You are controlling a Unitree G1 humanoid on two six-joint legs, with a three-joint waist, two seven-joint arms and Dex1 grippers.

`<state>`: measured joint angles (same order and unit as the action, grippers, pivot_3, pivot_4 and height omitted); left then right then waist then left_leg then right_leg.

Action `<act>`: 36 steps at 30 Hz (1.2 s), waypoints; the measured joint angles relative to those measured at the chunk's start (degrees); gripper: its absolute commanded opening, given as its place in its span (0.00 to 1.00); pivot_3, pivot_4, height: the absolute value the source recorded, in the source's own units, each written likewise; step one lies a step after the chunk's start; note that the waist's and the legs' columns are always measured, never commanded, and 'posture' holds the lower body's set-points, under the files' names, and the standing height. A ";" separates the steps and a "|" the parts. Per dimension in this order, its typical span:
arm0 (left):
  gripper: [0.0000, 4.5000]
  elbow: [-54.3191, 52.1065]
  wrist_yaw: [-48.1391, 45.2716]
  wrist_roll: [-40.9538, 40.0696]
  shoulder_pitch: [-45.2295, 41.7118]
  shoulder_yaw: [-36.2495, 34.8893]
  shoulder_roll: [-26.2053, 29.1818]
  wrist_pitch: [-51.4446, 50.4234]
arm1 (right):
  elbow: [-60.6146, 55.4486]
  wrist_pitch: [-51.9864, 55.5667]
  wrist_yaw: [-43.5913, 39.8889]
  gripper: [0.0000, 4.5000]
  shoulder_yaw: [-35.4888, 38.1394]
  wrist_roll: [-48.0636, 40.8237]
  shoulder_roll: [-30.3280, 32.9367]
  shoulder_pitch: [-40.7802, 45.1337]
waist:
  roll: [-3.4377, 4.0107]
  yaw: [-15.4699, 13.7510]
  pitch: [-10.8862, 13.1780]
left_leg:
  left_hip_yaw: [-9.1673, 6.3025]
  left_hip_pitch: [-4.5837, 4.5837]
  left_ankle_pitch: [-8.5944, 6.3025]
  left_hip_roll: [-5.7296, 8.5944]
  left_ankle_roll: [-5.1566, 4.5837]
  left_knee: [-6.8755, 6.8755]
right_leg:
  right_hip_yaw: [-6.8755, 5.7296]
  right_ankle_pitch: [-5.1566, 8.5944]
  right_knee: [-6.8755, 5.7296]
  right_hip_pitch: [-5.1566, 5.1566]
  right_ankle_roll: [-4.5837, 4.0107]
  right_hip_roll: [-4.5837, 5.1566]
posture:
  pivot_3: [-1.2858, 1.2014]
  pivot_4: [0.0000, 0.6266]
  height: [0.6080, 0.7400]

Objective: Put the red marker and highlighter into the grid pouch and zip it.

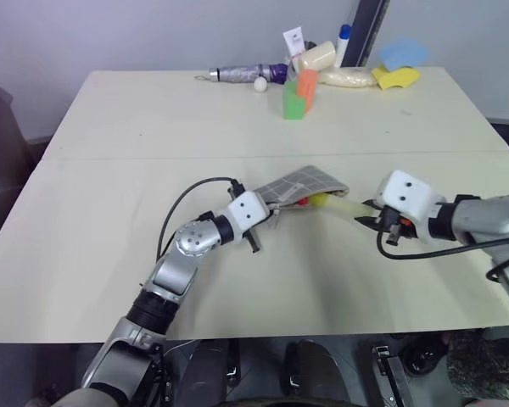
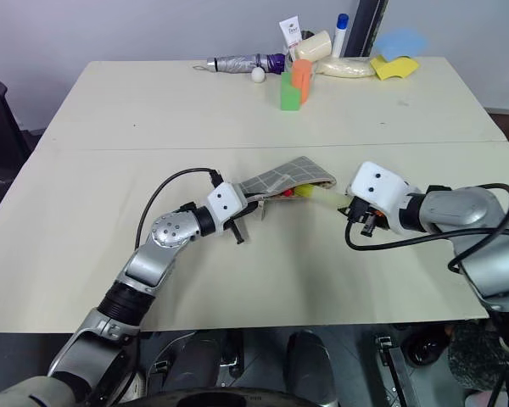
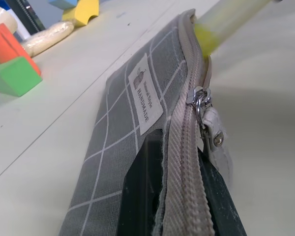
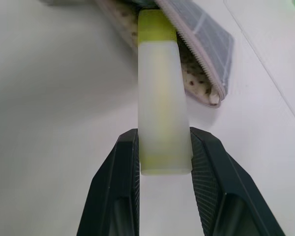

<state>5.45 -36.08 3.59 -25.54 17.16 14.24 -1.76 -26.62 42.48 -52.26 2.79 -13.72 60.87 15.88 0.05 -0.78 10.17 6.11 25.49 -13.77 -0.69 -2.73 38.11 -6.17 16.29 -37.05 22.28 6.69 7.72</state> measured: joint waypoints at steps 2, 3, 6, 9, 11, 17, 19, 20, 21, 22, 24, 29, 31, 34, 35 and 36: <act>0.00 0.02 0.00 -0.10 -0.02 -0.06 0.11 0.00 | -1.01 0.06 -1.05 0.19 2.03 -1.41 0.25 -0.05 | 0.00 0.01 0.00 | -0.01 -0.01 -0.01 -0.01 -0.02 0.00 | 0.00 0.00 -0.01 -0.01 0.00 -0.01 | 0.52 0.24 1.00; 0.00 0.02 0.00 -0.13 -0.03 -0.06 0.08 0.00 | -1.42 0.09 -1.09 0.19 2.36 -1.76 0.25 -0.04 | 0.00 0.02 0.00 | -0.02 -0.01 -0.01 -0.02 -0.02 0.00 | 0.00 0.00 -0.01 0.00 0.00 -0.01 | 0.52 0.24 1.00; 0.00 0.02 0.00 -0.32 -0.05 -0.06 0.05 0.00 | -2.02 0.46 -0.97 0.19 2.04 -2.28 0.23 -0.04 | 0.00 -0.03 0.00 | -0.01 0.00 0.00 -0.02 0.00 0.01 | 0.00 0.00 0.00 0.00 0.00 0.00 | 0.52 0.24 1.00; 0.00 0.02 0.00 -0.33 -0.05 -0.06 0.02 -0.01 | -2.26 0.67 -0.15 0.19 1.02 -2.24 -0.45 0.19 | 0.00 -0.02 0.00 | -0.01 -0.01 0.00 -0.01 0.01 0.02 | 0.00 0.00 0.00 -0.01 0.00 0.01 | 0.52 0.24 1.00; 0.00 0.02 0.00 -0.36 -0.05 -0.06 -0.02 -0.02 | -2.26 0.87 0.40 0.19 -0.17 -2.25 -1.29 0.36 | 0.00 -0.03 0.00 | -0.02 0.00 0.02 -0.01 0.04 0.02 | 0.00 0.00 -0.01 0.00 0.00 0.01 | 0.52 0.24 1.00; 0.00 -0.01 -0.30 -0.57 -0.04 -0.10 -0.04 -0.03 | -2.17 0.94 1.97 0.19 -3.07 -2.18 -3.41 3.24 | 0.00 0.01 0.00 | -0.02 0.00 0.08 -0.01 0.14 0.02 | 0.00 0.00 -0.01 0.00 0.00 0.00 | 0.52 0.24 1.00; 0.00 -0.07 -0.54 -0.69 0.01 -0.10 -0.23 -0.04 | -2.08 1.11 2.69 0.19 -4.59 -2.05 -4.50 4.52 | 0.00 0.04 0.00 | -0.01 0.00 0.10 -0.01 0.18 0.02 | 0.00 0.00 0.00 0.00 0.00 0.00 | 0.52 0.24 1.00; 0.00 -0.12 -0.69 -0.92 0.03 -0.16 -0.22 -0.04 | -2.07 1.47 3.34 0.19 -5.60 -1.85 -5.93 5.62 | -0.01 0.07 0.00 | -0.01 0.00 0.13 -0.01 0.21 0.02 | 0.00 0.00 -0.01 0.01 0.00 0.00 | 0.52 0.24 1.00; 0.00 -0.30 -0.80 -0.95 0.06 -0.15 -0.34 -0.04 | -2.07 1.78 3.84 0.19 -6.50 -1.61 -6.83 6.26 | 0.00 0.03 0.00 | -0.01 0.00 0.13 -0.01 0.22 0.02 | 0.00 0.00 -0.01 0.01 0.00 0.00 | 0.52 0.24 1.00; 0.00 -0.48 -0.96 -0.96 0.10 -0.14 -0.40 -0.04 | -2.07 2.19 4.25 0.19 -7.30 -1.32 -7.63 6.97 | 0.00 -0.06 0.00 | -0.02 0.01 0.13 -0.01 0.22 0.02 | 0.00 0.00 -0.01 0.01 0.00 0.00 | 0.52 0.24 1.00; 0.00 -0.65 -1.02 -0.96 0.12 -0.14 -0.45 -0.06 | -2.13 2.44 4.65 0.19 -8.10 -0.96 -7.94 7.52 | 0.00 -0.14 0.00 | -0.01 0.01 0.13 0.02 0.23 0.03 | -0.01 0.00 0.00 0.00 0.00 0.02 | 0.52 0.24 1.00; 0.00 -0.75 -1.22 -0.95 0.38 -0.05 -0.56 -0.09 | -2.12 1.75 3.54 0.19 -7.97 0.14 -4.83 6.60 | -0.01 -0.13 0.00 | -0.01 0.02 0.11 0.03 0.19 0.03 | -0.01 0.00 0.00 -0.01 0.00 0.03 | 0.52 0.24 1.00; 0.00 -0.95 -1.39 -0.95 0.50 -0.01 -0.44 -0.09 | -1.36 0.33 2.75 0.19 -7.68 1.08 -2.17 5.16 | -0.02 -0.08 0.01 | -0.01 0.01 0.08 0.03 0.13 0.03 | -0.01 0.00 0.02 -0.02 0.00 0.03 | 0.52 0.24 1.00; 0.00 -1.20 -2.21 -0.95 0.55 0.02 0.22 0.00 | 1.39 -1.91 1.92 0.19 -6.49 2.38 0.27 2.98 | -0.02 0.02 0.01 | 0.00 0.00 0.07 0.03 0.11 0.03 | -0.01 0.00 0.00 0.00 0.00 0.02 | 0.52 0.24 1.00; 0.00 -1.20 -2.56 -0.95 0.56 0.05 0.36 0.09 | 2.08 -2.83 1.51 0.19 -6.43 2.68 0.91 2.61 | -0.02 0.04 0.01 | 0.00 0.00 0.07 0.01 0.12 0.03 | -0.01 0.00 -0.01 0.01 0.00 0.00 | 0.52 0.24 1.00; 0.00 -1.21 -3.06 -0.95 0.56 0.08 0.58 0.36 | 2.72 -3.95 0.88 0.19 -6.43 3.07 1.46 2.51 | -0.02 0.05 0.01 | 0.00 0.00 0.08 0.00 0.13 0.03 | -0.01 0.00 -0.01 0.01 0.00 0.00 | 0.52 0.24 1.00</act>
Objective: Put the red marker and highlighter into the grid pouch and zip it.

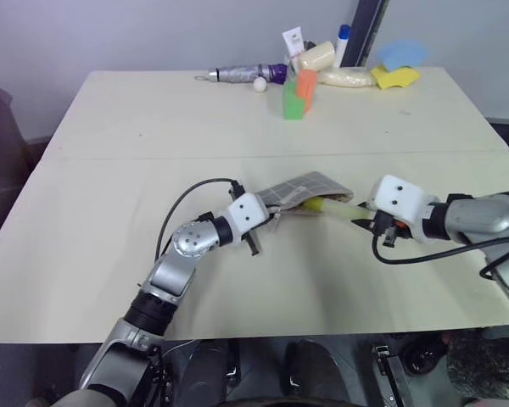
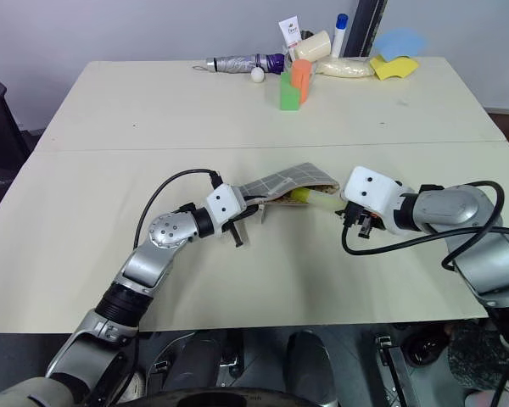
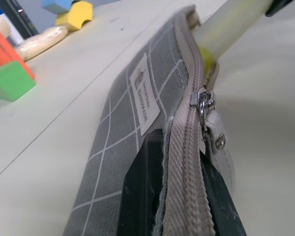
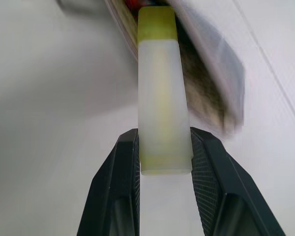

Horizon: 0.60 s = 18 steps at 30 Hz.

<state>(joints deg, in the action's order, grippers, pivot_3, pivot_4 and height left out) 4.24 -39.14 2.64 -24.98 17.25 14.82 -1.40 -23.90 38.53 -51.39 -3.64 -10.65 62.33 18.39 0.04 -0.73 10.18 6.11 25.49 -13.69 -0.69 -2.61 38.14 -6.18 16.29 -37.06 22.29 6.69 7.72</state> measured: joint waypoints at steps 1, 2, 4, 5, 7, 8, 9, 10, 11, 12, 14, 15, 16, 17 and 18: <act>0.00 -0.01 -0.73 -0.07 -0.01 0.06 0.36 0.61 | 0.54 -0.94 -0.76 0.19 0.00 0.34 0.31 0.00 | 0.00 0.00 0.00 | 0.00 0.00 0.04 0.00 0.06 0.00 | 0.00 0.00 0.00 0.00 0.00 0.00 | 0.52 0.24 1.00; 0.00 -0.09 -1.42 -0.18 -0.01 0.08 0.72 0.98 | 0.84 -1.68 -1.39 0.19 0.00 0.44 0.51 0.00 | 0.00 0.01 0.00 | 0.00 0.00 0.05 0.00 0.09 0.00 | 0.00 0.00 0.00 0.00 0.00 0.00 | 0.52 0.24 1.00; 0.00 -0.10 -2.74 -0.59 -0.01 0.10 1.15 2.07 | 1.24 -2.90 -2.74 0.19 -0.14 0.44 0.51 0.01 | 0.00 -0.02 0.00 | 0.01 0.00 0.05 0.00 0.09 0.00 | 0.00 0.00 0.00 -0.01 0.00 0.00 | 0.52 0.24 1.00; 0.00 -0.10 -3.41 -0.68 -0.01 0.13 1.37 2.55 | 1.40 -3.34 -3.22 0.19 -0.32 0.41 0.41 0.02 | 0.00 -0.10 0.00 | 0.00 0.00 0.05 0.00 0.09 0.01 | 0.00 0.00 0.00 -0.02 0.00 0.01 | 0.52 0.24 1.00; 0.00 -0.09 -4.81 -0.72 -0.07 0.45 2.05 3.77 | 1.57 -4.16 -4.33 0.19 -0.51 0.32 -0.46 0.03 | 0.00 -0.09 0.00 | 0.00 0.00 0.05 0.00 0.09 0.02 | 0.00 0.00 0.01 -0.02 0.00 0.02 | 0.52 0.24 1.00; 0.00 -0.07 -5.24 -0.75 -0.08 0.49 2.13 4.32 | 1.57 -4.28 -4.72 0.19 -0.57 0.21 -0.71 0.03 | 0.00 -0.08 0.00 | 0.00 0.01 0.05 0.00 0.09 0.02 | 0.00 0.00 0.01 -0.02 0.00 0.02 | 0.52 0.24 1.00; 0.00 -0.02 -5.95 -0.86 -0.13 0.49 2.41 4.80 | 1.59 -4.27 -5.22 0.19 -0.56 -0.28 -1.10 0.10 | 0.00 -0.07 0.00 | 0.00 0.00 0.05 0.00 0.08 0.02 | 0.00 0.00 0.00 -0.02 0.00 0.01 | 0.52 0.24 1.00; 0.00 0.05 -6.54 -0.94 -0.23 0.49 2.58 5.18 | 1.55 -4.28 -5.65 0.19 -0.56 -0.96 -1.62 0.15 | 0.00 -0.06 0.00 | 0.00 0.00 0.05 0.00 0.09 0.02 | 0.00 0.00 0.00 -0.02 0.00 0.01 | 0.52 0.24 1.00; 0.00 0.09 -7.41 -1.23 -0.31 0.50 2.86 5.80 | 1.50 -4.15 -6.33 0.19 -0.52 -1.92 -2.52 0.20 | 0.00 -0.05 0.00 | 0.00 0.00 0.05 0.00 0.09 0.02 | 0.00 0.00 0.00 -0.02 0.00 0.01 | 0.52 0.24 1.00; 0.00 0.11 -8.39 -1.64 -0.41 0.51 3.16 6.31 | 1.28 -4.06 -7.02 0.19 -0.52 -2.75 -2.88 0.19 | 0.00 -0.08 0.00 | 0.00 0.01 0.05 0.00 0.09 0.02 | 0.00 0.00 0.00 -0.01 0.00 0.02 | 0.52 0.24 1.00; 0.00 0.11 -9.62 -2.12 -0.44 0.52 3.40 7.13 | 1.05 -4.02 -7.84 0.19 -0.48 -3.22 -2.72 0.19 | 0.00 -0.10 0.01 | -0.01 0.00 0.04 0.00 0.07 0.03 | 0.00 0.00 0.01 -0.03 0.00 0.03 | 0.52 0.24 1.00; 0.00 0.12 -10.07 -2.17 -0.44 0.52 3.55 7.34 | 1.01 -4.03 -8.17 0.19 -0.46 -3.23 -2.70 0.18 | 0.00 -0.08 0.01 | -0.01 0.00 0.04 0.01 0.07 0.03 | 0.00 0.00 0.01 -0.03 0.00 0.03 | 0.52 0.24 1.00; 0.00 0.12 -10.64 -2.26 -0.44 0.52 3.69 7.53 | 1.01 -4.03 -8.51 0.19 -0.46 -3.23 -2.71 0.16 | 0.00 -0.07 0.01 | -0.01 0.00 0.03 0.01 0.06 0.02 | 0.00 0.00 0.01 -0.02 0.00 0.03 | 0.52 0.24 1.00; 0.00 0.14 -10.95 -2.38 -0.44 0.52 3.70 7.74 | 1.01 -4.03 -8.67 0.19 -0.46 -3.23 -2.72 0.16 | 0.00 -0.06 0.01 | -0.01 0.00 0.03 0.00 0.06 0.02 | 0.00 0.00 0.01 -0.02 0.00 0.02 | 0.52 0.24 1.00; 0.00 0.15 -11.21 -2.52 -0.46 0.52 3.70 7.91 | 0.98 -4.03 -8.74 0.19 -0.47 -3.23 -2.75 0.16 | 0.00 -0.04 0.01 | -0.01 0.00 0.03 0.00 0.06 0.02 | 0.00 0.00 0.01 -0.01 0.00 0.02 | 0.52 0.24 1.00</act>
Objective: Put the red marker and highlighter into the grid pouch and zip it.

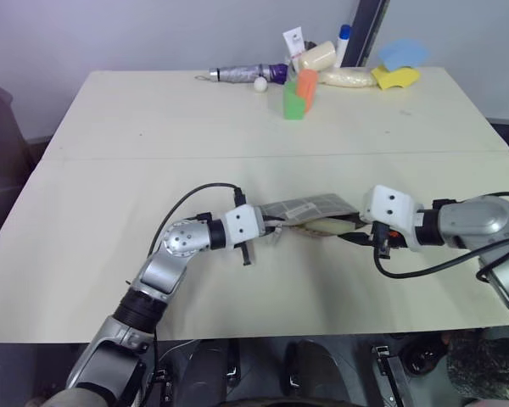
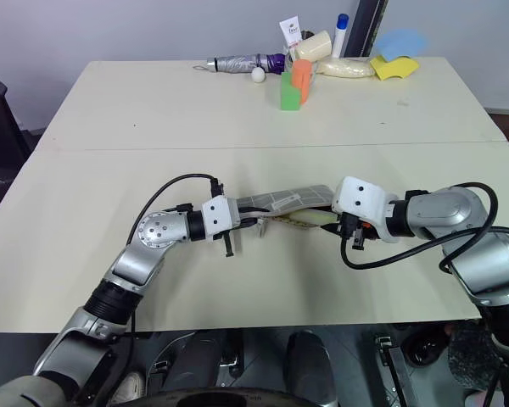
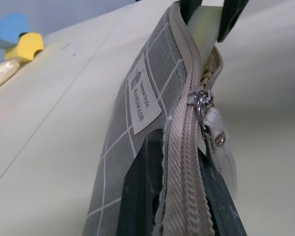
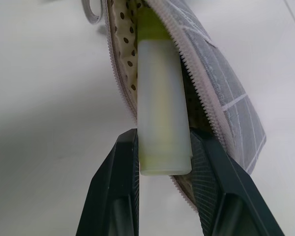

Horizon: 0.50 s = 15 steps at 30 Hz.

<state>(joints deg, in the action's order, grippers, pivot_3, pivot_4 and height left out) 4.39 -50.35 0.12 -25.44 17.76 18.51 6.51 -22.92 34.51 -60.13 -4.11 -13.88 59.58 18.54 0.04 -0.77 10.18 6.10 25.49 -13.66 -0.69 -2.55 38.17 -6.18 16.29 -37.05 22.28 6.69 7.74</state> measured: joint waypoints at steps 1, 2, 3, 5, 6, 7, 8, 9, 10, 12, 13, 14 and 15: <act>0.00 0.00 -0.28 -0.21 -0.03 -0.02 0.01 0.03 | -0.02 0.00 0.00 0.19 -0.04 0.02 -0.10 0.01 | 0.00 0.01 0.00 | 0.00 0.00 0.00 0.00 0.00 0.00 | 0.00 0.00 0.00 0.00 0.00 0.00 | 0.52 0.24 1.00; 0.00 0.01 -0.59 -0.44 -0.08 -0.04 0.01 0.04 | -0.02 0.04 0.05 0.19 -0.09 0.07 -0.51 0.02 | 0.00 0.02 0.00 | 0.00 0.00 0.00 0.00 0.01 0.00 | 0.00 0.00 0.00 -0.01 0.00 0.00 | 0.52 0.24 1.00; 0.00 0.01 -0.77 -0.62 -0.08 -0.06 0.02 0.04 | -0.02 0.11 0.11 0.19 -0.17 0.08 -0.84 0.02 | 0.00 0.01 0.00 | 0.00 0.00 0.00 0.00 0.01 0.00 | 0.00 0.00 0.00 -0.01 0.00 0.01 | 0.52 0.24 1.00; 0.00 0.01 -0.98 -0.72 -0.08 -0.10 0.08 0.04 | -0.03 0.62 0.12 0.19 -0.24 0.01 -1.28 0.06 | 0.00 -0.03 0.00 | 0.00 0.00 0.01 0.00 0.02 0.00 | 0.00 0.00 0.00 -0.01 0.00 0.00 | 0.52 0.24 1.00; 0.00 0.01 -1.08 -0.72 -0.07 -0.10 0.08 0.04 | -0.11 1.08 0.10 0.30 -0.24 -0.15 -1.32 0.07 | 0.00 -0.03 0.00 | 0.00 0.00 0.01 0.00 0.02 0.00 | 0.00 0.00 0.00 -0.01 0.00 0.00 | 0.52 0.24 1.00; 0.00 0.01 -1.21 -0.73 -0.07 -0.10 0.07 0.04 | -0.42 1.55 0.08 0.43 -0.24 -0.28 -1.32 0.07 | 0.00 -0.02 0.00 | 0.00 0.00 0.01 0.00 0.02 0.00 | 0.00 0.00 0.00 -0.01 0.00 0.00 | 0.52 0.24 1.00; 0.00 0.00 -1.28 -0.84 -0.11 -0.10 -0.03 0.06 | -0.84 1.79 -0.15 0.51 -0.26 -0.63 -1.34 0.07 | 0.00 -0.03 0.00 | 0.00 0.00 0.01 0.00 0.02 0.00 | 0.00 0.00 0.00 -0.01 0.00 0.00 | 0.52 0.24 1.00; 0.00 -0.01 -1.30 -0.88 -0.14 -0.10 -0.05 0.08 | -1.34 1.91 -0.36 0.61 -0.32 -0.93 -1.34 0.07 | 0.00 -0.04 0.00 | 0.00 0.00 0.01 0.00 0.01 0.00 | 0.00 0.00 0.00 -0.01 0.00 0.00 | 0.52 0.24 1.00; 0.00 -0.01 -1.25 -0.89 -0.15 -0.10 -0.34 0.08 | -1.90 2.19 -0.49 0.72 -0.30 -1.09 -1.31 0.07 | 0.00 -0.04 0.00 | 0.00 0.00 0.01 0.00 0.01 0.01 | 0.00 0.00 0.00 -0.01 0.00 0.00 | 0.52 0.24 1.00; 0.00 -0.01 -0.99 -0.89 -0.15 -0.11 -0.52 0.07 | -2.50 3.17 -0.52 0.96 0.09 -2.01 -1.20 0.07 | 0.00 -0.01 0.00 | 0.00 0.00 0.00 0.00 -0.01 0.01 | 0.00 0.00 0.00 -0.01 0.00 0.01 | 0.52 0.24 1.00; 0.00 -0.01 -0.80 -0.89 -0.15 -0.14 -0.53 0.06 | -2.78 3.77 -0.46 0.98 0.40 -2.30 -1.18 0.09 | 0.00 -0.01 0.00 | 0.00 0.00 -0.01 0.00 -0.01 0.01 | 0.00 0.00 0.00 -0.01 0.00 0.00 | 0.52 0.24 1.00; 0.00 -0.02 -0.65 -0.98 -0.15 -0.21 -0.58 -0.04 | -2.85 4.11 -0.30 0.98 0.86 -2.61 -1.08 0.10 | 0.00 -0.02 0.00 | -0.01 0.00 -0.01 0.00 -0.01 0.01 | 0.00 0.00 0.00 -0.01 0.00 0.00 | 0.52 0.24 1.00; 0.00 -0.03 -0.51 -1.27 -0.15 -0.29 -0.64 -0.27 | -2.92 4.34 -0.08 0.98 1.55 -2.75 -0.96 0.09 | 0.00 -0.02 0.00 | -0.01 0.00 -0.01 0.00 -0.01 0.01 | 0.00 0.00 0.00 -0.01 0.00 0.00 | 0.52 0.24 1.00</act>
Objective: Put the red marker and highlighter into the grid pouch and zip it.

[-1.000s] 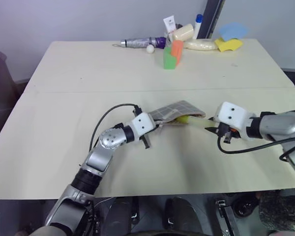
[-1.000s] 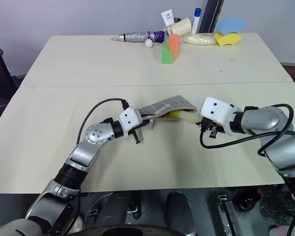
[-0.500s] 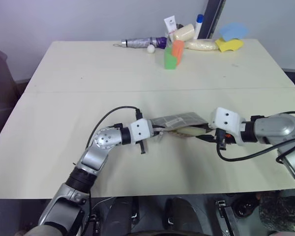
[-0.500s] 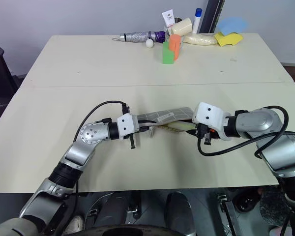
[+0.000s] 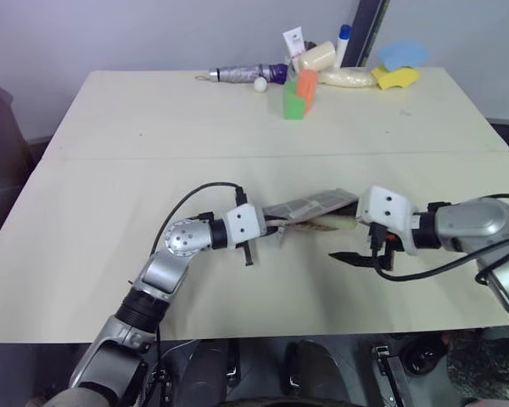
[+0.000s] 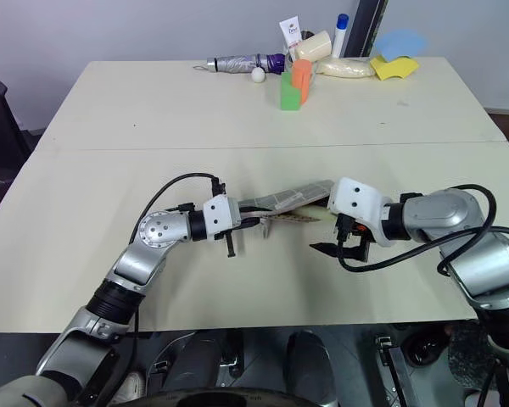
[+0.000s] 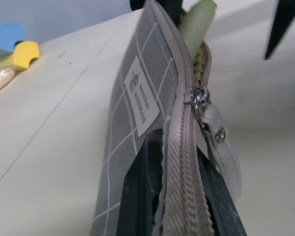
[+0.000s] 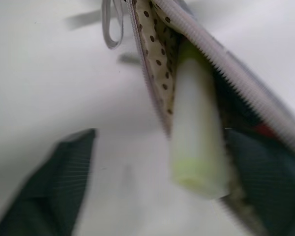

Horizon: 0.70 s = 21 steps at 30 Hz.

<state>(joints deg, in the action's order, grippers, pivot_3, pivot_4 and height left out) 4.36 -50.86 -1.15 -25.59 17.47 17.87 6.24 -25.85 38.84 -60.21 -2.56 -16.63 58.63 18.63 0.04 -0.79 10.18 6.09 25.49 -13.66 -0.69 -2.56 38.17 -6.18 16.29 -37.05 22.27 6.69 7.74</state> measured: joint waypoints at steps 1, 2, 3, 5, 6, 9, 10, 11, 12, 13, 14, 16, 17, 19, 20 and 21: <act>0.00 -0.01 0.32 -0.60 -0.02 -0.33 -0.37 -0.79 | -0.27 0.37 0.20 0.98 1.15 -0.43 0.24 -0.08 | 0.00 -0.03 0.00 | 0.00 0.01 0.00 0.00 0.00 0.00 | 0.00 0.00 0.00 0.00 0.00 0.01 | 0.52 0.24 1.00; 0.00 -0.02 1.07 -1.09 -0.04 -0.87 -1.05 -2.02 | -0.82 0.96 0.35 0.98 2.94 -1.03 0.76 -0.09 | 0.00 -0.08 0.00 | 0.00 0.01 -0.03 0.01 -0.06 0.00 | 0.00 0.00 0.00 0.00 0.00 0.01 | 0.52 0.24 1.00; 0.00 -0.03 1.57 -1.62 -0.09 -1.21 -1.51 -3.00 | -1.36 1.36 0.48 0.98 4.73 -1.79 1.07 -0.02 | 0.00 -0.07 0.00 | 0.00 0.00 -0.06 0.00 -0.09 0.00 | 0.00 0.00 0.00 -0.01 0.00 0.01 | 0.52 0.24 1.00; 0.00 -0.06 3.05 -3.07 -0.43 -2.41 -2.96 -6.09 | -2.25 2.89 1.00 0.98 8.97 -3.93 1.08 0.38 | -0.01 -0.06 0.00 | -0.03 0.00 -0.07 0.00 -0.11 0.00 | 0.00 0.00 0.00 -0.02 0.00 0.00 | 0.52 0.24 1.00; 0.00 -0.10 3.66 -3.50 -0.76 -2.85 -3.50 -7.33 | -2.50 3.55 1.28 0.98 10.29 -4.72 1.07 0.69 | -0.01 -0.04 0.01 | -0.04 0.00 -0.07 0.00 -0.11 0.00 | 0.00 0.00 -0.01 -0.02 0.00 -0.01 | 0.52 0.24 1.00; 0.00 -0.33 6.25 -5.32 -2.11 -4.21 -5.74 -12.39 | -2.88 6.67 2.63 0.98 14.37 -8.75 0.57 2.95 | -0.01 -0.02 0.01 | -0.03 0.00 -0.07 0.00 -0.11 0.00 | 0.00 0.00 -0.01 -0.02 0.00 0.00 | 0.52 0.24 1.00; 0.00 -0.43 7.09 -5.89 -2.34 -4.80 -6.50 -13.71 | -2.96 7.53 3.28 0.98 15.44 -9.96 0.15 3.80 | -0.01 -0.01 0.01 | -0.03 0.00 -0.06 0.00 -0.11 0.00 | 0.00 0.00 -0.01 -0.02 0.00 -0.01 | 0.52 0.24 1.00; 0.00 -0.44 8.04 -6.46 -2.63 -5.20 -7.43 -15.16 | -3.16 8.65 4.15 0.98 16.65 -11.40 -0.57 4.49 | -0.02 -0.03 0.01 | -0.04 0.00 -0.06 0.00 -0.10 0.00 | 0.00 0.00 -0.01 -0.03 0.00 -0.01 | 0.52 0.24 1.00; 0.00 -0.45 8.89 -6.94 -2.97 -5.36 -8.19 -16.35 | -3.50 9.50 4.91 0.98 17.23 -12.49 -1.29 4.81 | -0.03 -0.07 0.01 | -0.04 0.00 -0.05 0.00 -0.09 0.00 | 0.00 0.00 -0.01 -0.03 0.00 -0.01 | 0.52 0.24 1.00; 0.00 -0.44 9.89 -7.16 -3.44 -5.52 -8.95 -17.58 | -4.28 10.58 5.90 0.98 17.24 -13.62 -1.96 4.74 | -0.03 -0.10 0.01 | -0.04 0.00 -0.05 0.00 -0.09 0.00 | 0.00 0.00 -0.01 -0.03 0.00 -0.01 | 0.52 0.24 1.00; 0.00 -0.41 11.06 -7.44 -3.89 -5.99 -10.08 -18.84 | -5.46 11.63 7.01 0.98 16.89 -14.60 -3.39 4.49 | -0.05 -0.08 0.01 | -0.04 0.00 -0.05 0.00 -0.09 0.01 | 0.00 0.00 -0.01 -0.04 0.00 -0.01 | 0.52 0.24 1.00; 0.00 -0.41 12.93 -8.30 -4.78 -6.43 -12.26 -20.59 | -7.47 13.30 9.87 0.98 14.51 -15.95 -7.19 3.99 | -0.06 -0.02 0.01 | -0.03 -0.01 -0.05 0.01 -0.09 0.02 | 0.00 0.00 -0.02 -0.04 0.01 -0.01 | 0.52 0.24 1.00; 0.00 -0.40 13.91 -8.46 -5.20 -6.55 -13.40 -21.17 | -7.82 13.94 12.08 0.98 12.81 -16.13 -9.72 3.97 | -0.07 0.02 0.01 | -0.03 0.01 -0.04 0.00 -0.08 0.02 | 0.00 0.00 -0.03 -0.01 0.01 -0.01 | 0.52 0.24 1.00; 0.00 -0.24 15.53 -8.76 -5.98 -6.69 -14.90 -22.09 | -7.47 14.89 17.26 0.98 9.07 -15.03 -15.01 4.05 | -0.07 0.04 0.01 | -0.02 0.00 0.03 0.00 0.04 0.02 | 0.00 0.00 -0.06 0.00 0.01 -0.03 | 0.52 0.24 1.00; 0.00 -0.12 16.46 -8.93 -6.21 -7.03 -15.58 -22.42 | -6.79 15.22 20.28 0.98 7.29 -14.19 -18.35 4.18 | -0.07 0.05 0.01 | -0.03 0.00 0.04 0.00 0.06 0.01 | 0.00 0.00 -0.06 0.00 0.00 -0.05 | 0.52 0.24 1.00; 0.00 -0.02 17.25 -9.13 -6.38 -7.21 -16.28 -22.85 | -5.93 15.56 22.87 0.98 5.60 -13.44 -20.91 4.22 | -0.04 0.06 0.01 | 0.00 0.02 0.06 0.01 0.08 0.01 | 0.00 0.00 -0.08 0.05 0.01 -0.04 | 0.52 0.24 1.00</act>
<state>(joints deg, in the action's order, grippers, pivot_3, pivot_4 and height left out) 4.34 -33.62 -10.27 -31.97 10.26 1.59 -16.61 -31.78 54.40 -37.34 3.05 -30.07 37.71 22.86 0.00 -0.73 10.19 6.10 25.52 -13.61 -0.68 -2.48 38.18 -6.17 16.29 -37.13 22.32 6.70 7.70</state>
